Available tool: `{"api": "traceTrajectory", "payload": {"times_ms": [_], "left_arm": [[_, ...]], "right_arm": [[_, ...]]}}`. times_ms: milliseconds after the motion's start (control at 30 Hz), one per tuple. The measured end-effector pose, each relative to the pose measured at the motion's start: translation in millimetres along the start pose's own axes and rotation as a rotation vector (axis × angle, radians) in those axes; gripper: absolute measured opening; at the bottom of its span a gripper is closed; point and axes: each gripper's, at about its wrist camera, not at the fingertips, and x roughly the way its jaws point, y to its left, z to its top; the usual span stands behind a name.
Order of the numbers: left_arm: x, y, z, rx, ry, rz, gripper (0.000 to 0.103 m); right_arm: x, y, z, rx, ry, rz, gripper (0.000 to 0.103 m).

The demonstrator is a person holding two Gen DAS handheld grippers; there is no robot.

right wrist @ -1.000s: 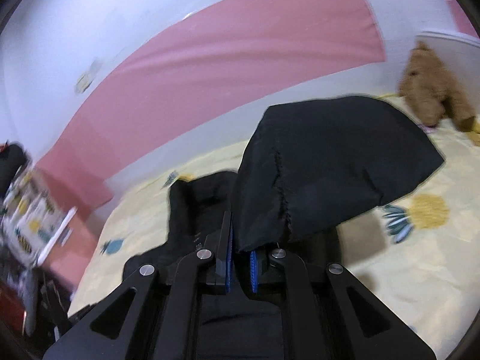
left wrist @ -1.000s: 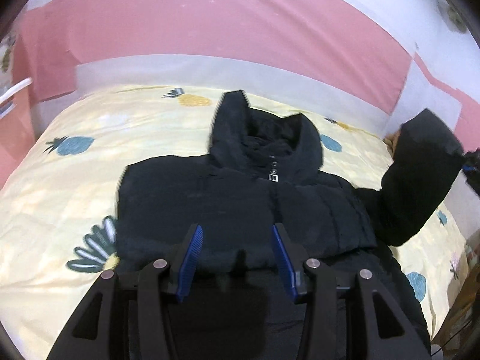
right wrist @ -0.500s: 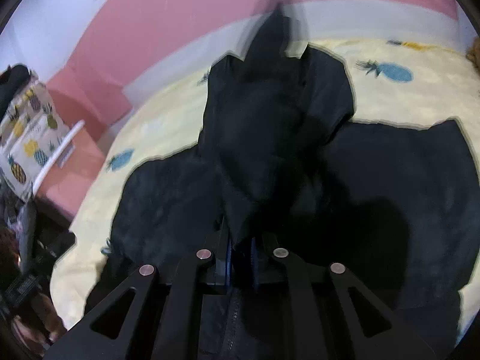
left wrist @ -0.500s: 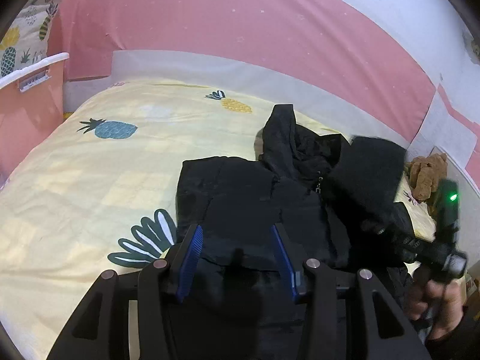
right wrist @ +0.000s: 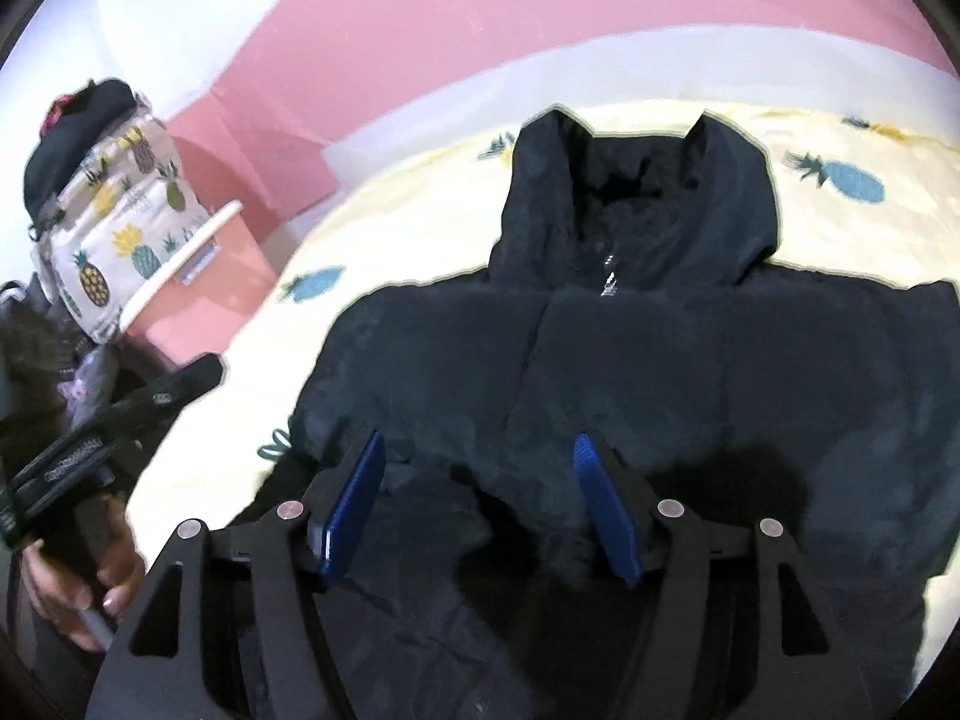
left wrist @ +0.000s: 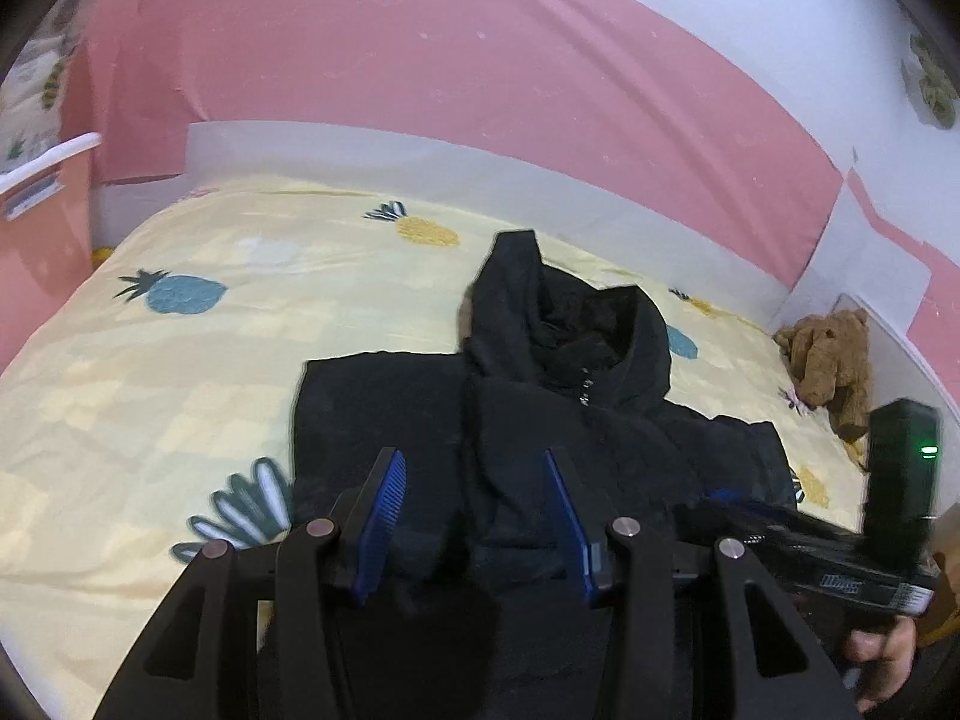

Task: Fold large clothes

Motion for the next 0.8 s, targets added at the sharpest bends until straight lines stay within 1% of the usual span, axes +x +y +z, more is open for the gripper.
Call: {"api": "traceTrajectory", "payload": {"times_ms": [33, 100, 200, 233, 267, 300, 333, 367, 400, 500, 600, 667, 733, 767, 800], "left_arm": [[6, -6, 1, 0.011, 0.008, -0.01, 0.047], [28, -20, 2, 0.042, 0.034, -0.028, 0.047], [65, -35, -2, 0.084, 0.088, -0.046, 0.047], [77, -37, -5, 0.094, 0.108, -0.035, 0.047], [89, -38, -8, 0.105, 0.129, -0.012, 0.047], [102, -38, -14, 0.116, 0.153, 0.02, 0.044], [112, -35, -18, 0.125, 0.168, 0.054, 0.042], [119, -32, -23, 0.13, 0.175, 0.081, 0.041], [125, -26, -28, 0.128, 0.177, 0.102, 0.041], [133, -15, -35, 0.117, 0.18, 0.108, 0.038], [138, -19, -37, 0.143, 0.176, 0.137, 0.038], [137, -21, -37, 0.143, 0.176, 0.143, 0.038], [127, -23, -32, 0.131, 0.187, 0.144, 0.037], [119, -23, -30, 0.126, 0.186, 0.143, 0.036], [109, -24, -25, 0.122, 0.169, 0.131, 0.036]], "right_arm": [[-8, -7, 1, 0.005, -0.023, -0.026, 0.066], [-26, -32, 3, 0.03, -0.068, -0.113, 0.066], [-42, -82, 0, 0.104, -0.093, -0.253, 0.066], [-45, -99, -3, 0.127, -0.099, -0.306, 0.066], [-44, -110, -5, 0.142, -0.097, -0.34, 0.065], [-41, -124, -7, 0.158, -0.085, -0.373, 0.062], [-35, -134, -10, 0.171, -0.064, -0.397, 0.053], [-26, -145, -14, 0.183, -0.038, -0.412, 0.048], [-18, -150, -17, 0.186, -0.023, -0.411, 0.047], [9, -154, -29, 0.182, 0.014, -0.393, 0.046], [26, -151, -32, 0.152, 0.025, -0.414, 0.046], [22, -156, -29, 0.17, 0.035, -0.402, 0.046], [5, -156, -26, 0.164, 0.03, -0.4, 0.046], [-5, -156, -24, 0.162, 0.011, -0.394, 0.046], [-18, -157, -18, 0.162, -0.027, -0.385, 0.046]]}}
